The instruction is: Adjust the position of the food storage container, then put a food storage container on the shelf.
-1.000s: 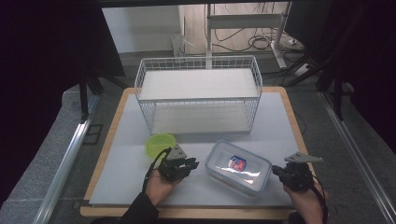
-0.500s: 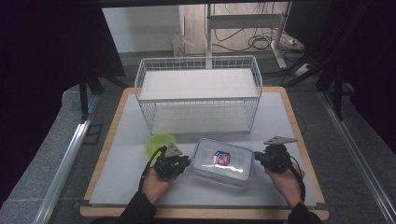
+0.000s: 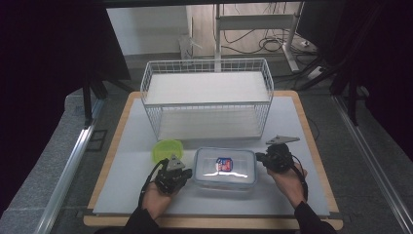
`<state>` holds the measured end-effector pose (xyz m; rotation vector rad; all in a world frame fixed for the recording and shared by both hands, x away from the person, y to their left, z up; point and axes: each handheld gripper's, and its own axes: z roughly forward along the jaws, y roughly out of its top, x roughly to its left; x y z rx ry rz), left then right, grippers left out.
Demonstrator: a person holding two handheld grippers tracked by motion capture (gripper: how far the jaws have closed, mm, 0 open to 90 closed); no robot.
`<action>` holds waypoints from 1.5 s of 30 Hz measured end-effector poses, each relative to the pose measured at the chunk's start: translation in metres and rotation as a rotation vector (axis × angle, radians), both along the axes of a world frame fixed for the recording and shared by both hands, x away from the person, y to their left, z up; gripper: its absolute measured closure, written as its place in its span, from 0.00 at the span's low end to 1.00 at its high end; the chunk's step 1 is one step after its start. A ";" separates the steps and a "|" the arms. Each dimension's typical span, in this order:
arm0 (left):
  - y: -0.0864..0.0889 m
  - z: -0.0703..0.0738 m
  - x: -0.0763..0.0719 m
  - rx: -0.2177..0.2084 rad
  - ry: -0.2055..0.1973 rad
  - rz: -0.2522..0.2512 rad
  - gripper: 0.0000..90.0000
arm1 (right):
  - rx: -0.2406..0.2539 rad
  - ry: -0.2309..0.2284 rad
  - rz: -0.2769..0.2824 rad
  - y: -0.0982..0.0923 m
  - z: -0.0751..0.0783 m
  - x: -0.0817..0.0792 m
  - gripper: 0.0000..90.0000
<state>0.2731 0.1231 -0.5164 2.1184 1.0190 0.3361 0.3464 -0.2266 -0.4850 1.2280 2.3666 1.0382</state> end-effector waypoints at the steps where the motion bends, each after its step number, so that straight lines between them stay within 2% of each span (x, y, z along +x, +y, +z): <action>1: 0.001 0.000 0.000 0.000 0.001 -0.004 0.96 | 0.000 -0.002 0.003 0.000 0.000 0.000 1.00; 4: 0.005 0.000 0.003 -0.016 0.013 -0.012 0.88 | 0.003 0.001 0.011 -0.001 -0.001 0.000 0.99; 6: 0.008 0.001 0.003 -0.019 0.011 -0.008 0.86 | -0.004 -0.007 0.015 -0.003 -0.001 -0.002 0.97; 8: 0.013 0.003 0.001 -0.012 -0.010 -0.004 0.83 | 0.003 -0.026 0.029 -0.009 0.001 -0.006 0.92; 13: 0.021 0.006 -0.005 -0.016 -0.029 0.016 0.74 | -0.012 -0.058 0.046 -0.015 0.005 -0.015 0.84; 14: 0.023 0.007 -0.007 -0.011 -0.036 0.020 0.74 | -0.003 -0.062 0.050 -0.017 0.006 -0.018 0.81; 15: 0.026 0.009 -0.010 -0.008 -0.049 0.027 0.69 | 0.009 -0.066 0.054 -0.020 0.006 -0.023 0.72; 16: 0.026 0.009 -0.010 -0.008 -0.049 0.027 0.67 | 0.009 -0.066 0.054 -0.020 0.006 -0.023 0.72; 17: 0.028 0.009 -0.011 -0.010 -0.054 0.023 0.64 | 0.008 -0.075 0.055 -0.022 0.007 -0.027 0.65; 18: 0.029 0.010 -0.013 -0.013 -0.061 0.019 0.64 | 0.008 -0.075 0.055 -0.022 0.007 -0.027 0.65; 19: 0.029 0.009 -0.015 -0.012 -0.069 0.014 0.56 | 0.017 -0.087 0.060 -0.026 0.007 -0.031 0.58; 20: 0.030 0.009 -0.017 -0.008 -0.077 0.009 0.56 | 0.017 -0.087 0.060 -0.026 0.007 -0.031 0.58; 21: 0.031 0.008 -0.020 0.003 -0.090 0.007 0.48 | 0.024 -0.094 0.062 -0.029 0.008 -0.035 0.51; 24: 0.032 0.005 -0.023 0.012 -0.097 0.003 0.41 | 0.027 -0.090 0.062 -0.032 0.007 -0.038 0.46; 27: 0.034 0.003 -0.022 -0.007 -0.090 -0.003 0.32 | 0.030 -0.081 0.071 -0.035 0.004 -0.041 0.39; 28: 0.034 0.004 -0.021 -0.029 -0.090 -0.013 0.26 | 0.035 -0.080 0.077 -0.035 0.004 -0.041 0.35; 30: 0.033 0.003 -0.020 -0.036 -0.095 -0.021 0.23 | 0.037 -0.081 0.080 -0.035 0.004 -0.041 0.33; 31: 0.032 0.003 -0.020 -0.027 -0.102 -0.027 0.17 | 0.044 -0.086 0.082 -0.035 0.004 -0.041 0.29; 32: 0.032 0.003 -0.020 -0.027 -0.102 -0.027 0.16 | 0.044 -0.086 0.082 -0.035 0.004 -0.041 0.29; 33: 0.031 0.002 -0.020 -0.035 -0.107 -0.028 0.16 | 0.048 -0.086 0.083 -0.036 0.004 -0.040 0.27; 34: 0.032 0.003 -0.020 -0.058 -0.109 -0.034 0.10 | 0.057 -0.078 0.086 -0.036 0.004 -0.040 0.24; 35: 0.032 0.004 -0.019 -0.077 -0.105 -0.035 0.10 | 0.060 -0.075 0.089 -0.036 0.004 -0.039 0.22; 36: 0.032 0.004 -0.019 -0.077 -0.105 -0.035 0.08 | 0.060 -0.075 0.089 -0.036 0.004 -0.039 0.22; 38: 0.032 0.004 -0.016 -0.117 -0.082 -0.054 0.07 | 0.055 -0.067 0.100 -0.035 0.004 -0.039 0.17; 42: 0.030 0.007 -0.015 -0.126 -0.096 -0.081 0.06 | 0.048 -0.063 0.102 -0.034 0.005 -0.039 0.11; 45: 0.027 0.014 -0.011 -0.140 -0.083 -0.106 0.05 | 0.069 -0.085 0.103 -0.033 0.010 -0.040 0.05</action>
